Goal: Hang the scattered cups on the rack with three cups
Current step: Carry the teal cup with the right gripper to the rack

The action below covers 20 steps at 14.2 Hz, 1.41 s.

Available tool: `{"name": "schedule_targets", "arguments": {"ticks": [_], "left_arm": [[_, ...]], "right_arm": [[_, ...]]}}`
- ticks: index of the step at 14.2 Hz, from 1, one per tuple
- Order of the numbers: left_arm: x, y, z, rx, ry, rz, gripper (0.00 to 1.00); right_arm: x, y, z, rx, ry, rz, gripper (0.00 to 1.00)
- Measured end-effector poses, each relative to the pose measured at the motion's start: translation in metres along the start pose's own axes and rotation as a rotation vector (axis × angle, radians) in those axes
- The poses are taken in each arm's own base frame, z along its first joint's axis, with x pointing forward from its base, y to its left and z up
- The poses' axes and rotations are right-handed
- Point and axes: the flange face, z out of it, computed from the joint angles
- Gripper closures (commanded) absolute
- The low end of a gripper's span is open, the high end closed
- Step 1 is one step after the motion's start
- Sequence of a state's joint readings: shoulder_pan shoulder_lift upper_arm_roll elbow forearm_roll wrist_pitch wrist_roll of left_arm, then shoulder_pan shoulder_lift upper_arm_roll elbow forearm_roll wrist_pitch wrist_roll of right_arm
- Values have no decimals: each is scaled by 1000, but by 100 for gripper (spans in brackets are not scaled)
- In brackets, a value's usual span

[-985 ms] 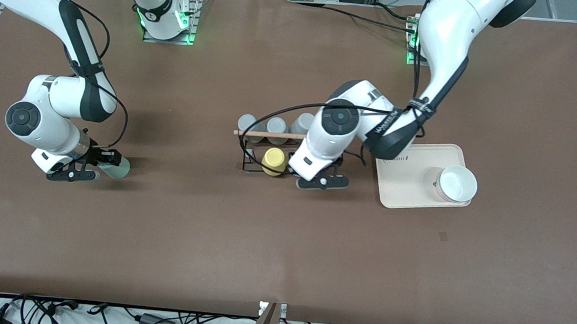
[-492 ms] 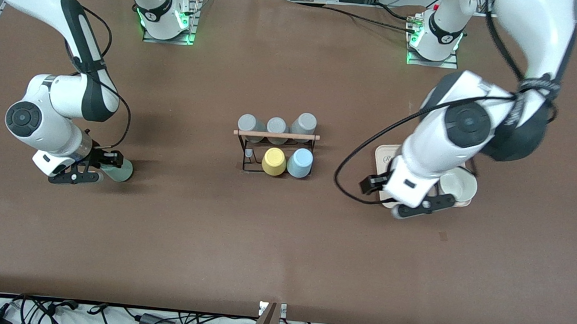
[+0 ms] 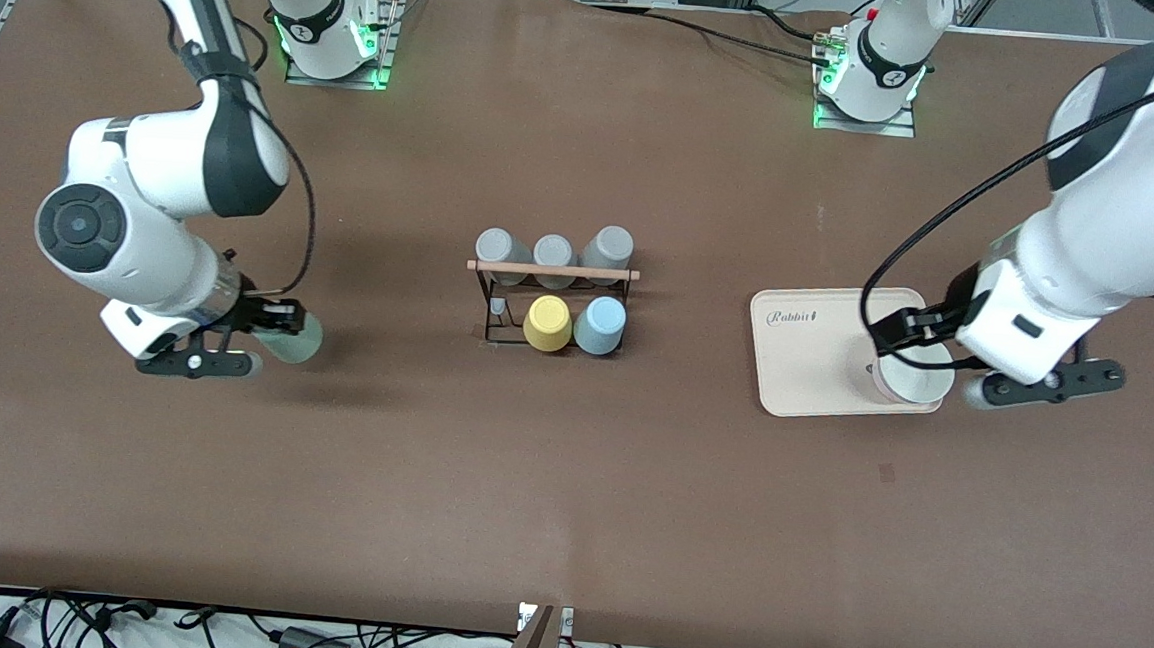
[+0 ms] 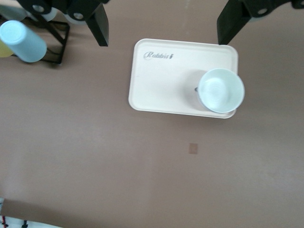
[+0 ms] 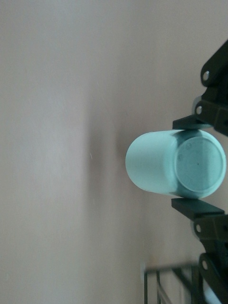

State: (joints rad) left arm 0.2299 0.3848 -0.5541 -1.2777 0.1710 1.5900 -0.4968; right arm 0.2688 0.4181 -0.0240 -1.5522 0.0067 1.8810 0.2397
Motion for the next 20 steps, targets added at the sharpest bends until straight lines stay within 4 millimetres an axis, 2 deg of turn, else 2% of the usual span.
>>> {"name": "schedule_targets", "arguments": {"ticks": [3, 6, 9, 11, 14, 16, 20], "left_arm": [[-8, -2, 8, 27, -58, 52, 0], [-18, -2, 14, 24, -89, 67, 0], [-26, -6, 16, 21, -94, 77, 0], [-29, -9, 17, 27, -92, 82, 0], [-30, -27, 28, -13, -83, 70, 0], [-29, -41, 29, -51, -78, 91, 0], [-24, -48, 24, 10, -37, 64, 0]], "right_arm": [[-6, -64, -12, 20, -6, 80, 73], [-24, -128, -19, 40, 5, 143, 73], [-41, -177, -35, 57, 35, 195, 73], [-49, -199, -32, 57, 35, 227, 73], [-54, -222, -9, 39, 14, 251, 72], [-54, -230, 6, 28, 3, 250, 72], [-56, -243, 36, 1, -25, 239, 72]]}}
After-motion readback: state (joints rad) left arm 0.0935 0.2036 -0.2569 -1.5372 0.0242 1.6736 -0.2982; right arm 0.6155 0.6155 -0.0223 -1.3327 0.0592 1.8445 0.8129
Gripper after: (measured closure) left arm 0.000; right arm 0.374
